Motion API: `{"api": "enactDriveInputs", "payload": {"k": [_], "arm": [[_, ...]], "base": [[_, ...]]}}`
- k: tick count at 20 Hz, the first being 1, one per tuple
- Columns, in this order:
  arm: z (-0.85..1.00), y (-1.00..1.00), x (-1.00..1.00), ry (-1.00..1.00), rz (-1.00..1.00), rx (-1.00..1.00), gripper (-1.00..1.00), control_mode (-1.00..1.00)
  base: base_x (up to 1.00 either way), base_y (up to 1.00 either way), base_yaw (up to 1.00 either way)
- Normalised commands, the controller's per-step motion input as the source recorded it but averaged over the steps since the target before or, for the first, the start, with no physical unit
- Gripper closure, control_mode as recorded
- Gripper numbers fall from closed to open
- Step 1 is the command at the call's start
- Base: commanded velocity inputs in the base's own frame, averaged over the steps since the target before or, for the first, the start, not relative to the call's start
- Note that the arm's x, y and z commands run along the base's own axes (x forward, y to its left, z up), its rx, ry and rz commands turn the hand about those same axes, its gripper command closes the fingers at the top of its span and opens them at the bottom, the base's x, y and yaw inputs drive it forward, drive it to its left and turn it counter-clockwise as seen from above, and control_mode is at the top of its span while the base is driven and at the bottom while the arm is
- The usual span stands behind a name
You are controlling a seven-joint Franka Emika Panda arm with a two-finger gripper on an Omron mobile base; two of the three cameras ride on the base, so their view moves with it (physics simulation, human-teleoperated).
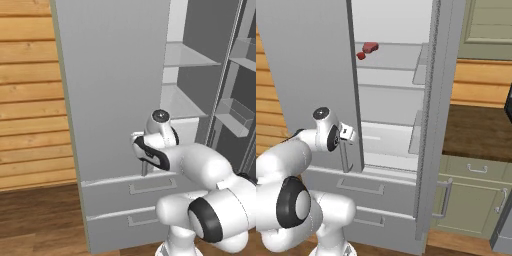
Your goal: Take the strawberry from the fridge and place it on top of the pancake, located on the dining counter.
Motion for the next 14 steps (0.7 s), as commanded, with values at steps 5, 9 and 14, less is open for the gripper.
{"api": "enactDriveInputs", "payload": {"k": [5,9,14], "arm": [[-0.32,0.0,0.08,0.0,0.0,0.0,-1.0,-1.0],[-0.12,0.0,0.29,0.0,0.0,0.0,-1.0,-1.0],[0.0,0.01,0.3,0.0,-0.01,0.0,-1.0,-1.0]], "base": [[0.0,0.0,0.0],[0.0,0.0,0.0],[0.0,0.0,0.0]]}}
